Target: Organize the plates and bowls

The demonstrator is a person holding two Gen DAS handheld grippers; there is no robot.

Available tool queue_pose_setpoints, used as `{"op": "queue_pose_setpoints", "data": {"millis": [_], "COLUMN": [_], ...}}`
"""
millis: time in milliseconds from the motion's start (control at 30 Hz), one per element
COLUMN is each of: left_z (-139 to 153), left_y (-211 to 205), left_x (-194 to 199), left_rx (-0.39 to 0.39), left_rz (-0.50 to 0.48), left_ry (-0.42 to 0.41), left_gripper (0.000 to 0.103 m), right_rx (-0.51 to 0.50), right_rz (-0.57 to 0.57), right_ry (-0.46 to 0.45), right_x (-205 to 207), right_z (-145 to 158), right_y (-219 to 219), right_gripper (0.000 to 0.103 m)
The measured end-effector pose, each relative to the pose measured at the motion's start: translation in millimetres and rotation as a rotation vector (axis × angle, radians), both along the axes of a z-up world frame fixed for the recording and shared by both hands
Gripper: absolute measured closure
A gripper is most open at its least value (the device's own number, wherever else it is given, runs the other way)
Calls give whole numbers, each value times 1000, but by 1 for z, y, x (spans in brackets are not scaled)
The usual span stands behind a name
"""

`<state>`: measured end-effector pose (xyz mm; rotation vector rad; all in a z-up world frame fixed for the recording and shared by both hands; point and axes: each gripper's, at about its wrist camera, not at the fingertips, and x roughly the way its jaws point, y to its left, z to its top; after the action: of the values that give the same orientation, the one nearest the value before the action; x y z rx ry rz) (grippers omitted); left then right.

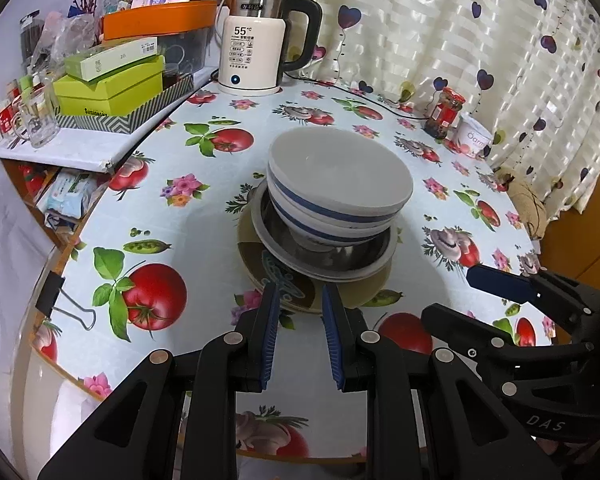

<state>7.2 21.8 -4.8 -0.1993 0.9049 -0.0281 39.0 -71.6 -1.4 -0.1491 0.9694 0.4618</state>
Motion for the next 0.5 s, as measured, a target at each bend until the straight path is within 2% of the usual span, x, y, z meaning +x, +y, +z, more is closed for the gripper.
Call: {"op": "queue_pose_setpoints", "data": {"millis": [500], "left_z": [-9], "left_y": [2], "left_x": [2], "left_rx": [15], "left_rz": [24], "left_ry": [23], "left_gripper": [80], "right_rx": [-14], "right_rz": [3], "right_ry": [9], "right_x": [2], "right_z": [-8], "right_y": [2], "right_gripper": [37]}}
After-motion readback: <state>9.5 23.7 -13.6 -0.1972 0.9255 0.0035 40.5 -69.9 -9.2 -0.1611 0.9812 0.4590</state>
